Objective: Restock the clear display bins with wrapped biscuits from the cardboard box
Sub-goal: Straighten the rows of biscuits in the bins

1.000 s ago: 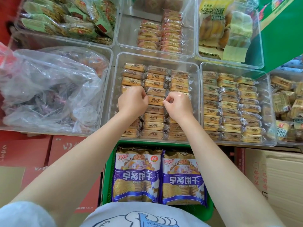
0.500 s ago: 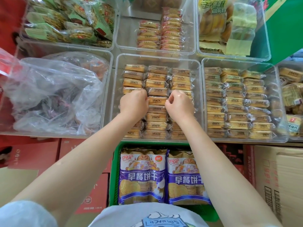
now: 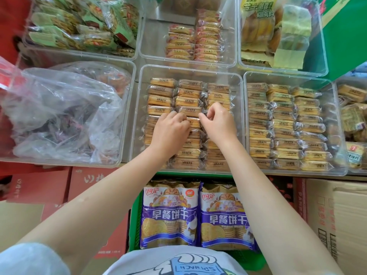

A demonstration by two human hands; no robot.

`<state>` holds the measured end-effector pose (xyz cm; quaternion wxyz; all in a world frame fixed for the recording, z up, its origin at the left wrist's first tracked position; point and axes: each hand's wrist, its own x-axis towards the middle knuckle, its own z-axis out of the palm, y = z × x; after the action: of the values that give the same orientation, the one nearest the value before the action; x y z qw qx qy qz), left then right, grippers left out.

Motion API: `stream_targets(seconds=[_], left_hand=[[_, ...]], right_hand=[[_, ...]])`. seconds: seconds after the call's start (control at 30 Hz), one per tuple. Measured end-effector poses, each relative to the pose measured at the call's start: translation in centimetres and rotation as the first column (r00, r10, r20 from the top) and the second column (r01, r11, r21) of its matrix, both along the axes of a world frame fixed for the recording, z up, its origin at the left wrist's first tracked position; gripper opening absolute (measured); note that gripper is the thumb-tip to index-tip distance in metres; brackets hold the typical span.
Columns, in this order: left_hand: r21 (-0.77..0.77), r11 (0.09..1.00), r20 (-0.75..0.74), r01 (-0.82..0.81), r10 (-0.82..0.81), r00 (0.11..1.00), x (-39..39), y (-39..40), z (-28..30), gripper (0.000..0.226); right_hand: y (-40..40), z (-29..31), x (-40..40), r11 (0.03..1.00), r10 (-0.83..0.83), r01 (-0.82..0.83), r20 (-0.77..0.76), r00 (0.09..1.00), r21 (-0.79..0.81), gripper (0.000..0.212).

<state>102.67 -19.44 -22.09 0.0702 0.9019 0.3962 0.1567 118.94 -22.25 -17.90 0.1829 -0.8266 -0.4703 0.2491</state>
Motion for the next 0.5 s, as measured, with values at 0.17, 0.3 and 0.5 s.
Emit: stream_targets(seconds=[0.17, 0.3, 0.5], left_hand=[[0.052, 0.966, -0.067, -0.254, 0.257, 0.964, 0.3, 2.4, 1.1, 0.019], [-0.145, 0.912, -0.269, -0.384, 0.338, 0.902, 0.7, 4.1, 1.9, 0.037], [-0.357, 0.847, -0.061, -0.394, 0.4, 0.914, 1.1, 4.4, 2.2, 0.028]], right_hand=[[1.4, 0.1, 0.1, 0.998, 0.026, -0.02, 0.095, 0.995, -0.061, 0.027], [2.0, -0.6, -0.4, 0.994, -0.002, 0.017, 0.142, 0.99, -0.105, 0.027], [2.1, -0.9, -0.4, 0.997, -0.039, 0.044, 0.07, 0.997, -0.068, 0.016]])
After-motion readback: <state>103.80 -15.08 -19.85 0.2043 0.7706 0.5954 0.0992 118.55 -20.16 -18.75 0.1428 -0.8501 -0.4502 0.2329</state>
